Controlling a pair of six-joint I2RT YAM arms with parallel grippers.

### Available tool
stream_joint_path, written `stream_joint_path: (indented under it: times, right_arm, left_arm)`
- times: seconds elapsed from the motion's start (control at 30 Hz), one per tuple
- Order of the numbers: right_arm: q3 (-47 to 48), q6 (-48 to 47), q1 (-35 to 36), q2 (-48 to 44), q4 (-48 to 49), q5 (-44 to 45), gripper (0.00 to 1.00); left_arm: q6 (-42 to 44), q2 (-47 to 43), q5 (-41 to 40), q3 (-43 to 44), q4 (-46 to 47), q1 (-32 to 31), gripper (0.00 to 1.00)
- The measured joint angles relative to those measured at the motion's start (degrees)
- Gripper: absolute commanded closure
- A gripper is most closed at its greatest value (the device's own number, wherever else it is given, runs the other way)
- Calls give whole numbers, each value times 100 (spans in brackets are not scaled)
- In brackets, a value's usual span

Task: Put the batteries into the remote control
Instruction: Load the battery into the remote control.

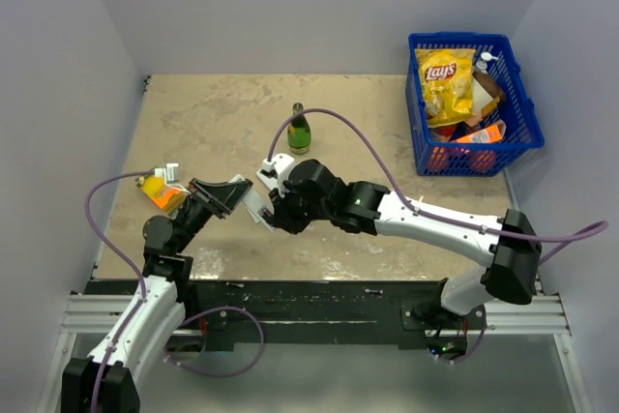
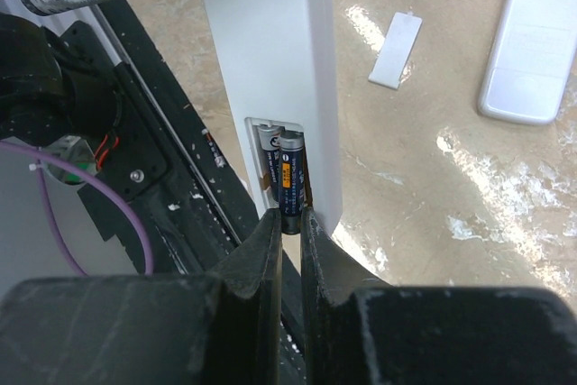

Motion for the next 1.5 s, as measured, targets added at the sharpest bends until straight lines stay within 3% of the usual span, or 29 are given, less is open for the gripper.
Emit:
stream_joint_path:
  times: [0.67,1.17,1.5]
  right_arm:
    - [859,92,-7,542,-1058,63,100]
    - [1049,216,22,715,-1211,302,95]
    - [1051,203,26,715,-1196,343,77]
  left_arm:
    - [-203,-42,-315,-219,72,-52,100]
    - [-444,-55,-570,-407,157,-63,100]
    - [-695,50,-713,-457,192,-92,100]
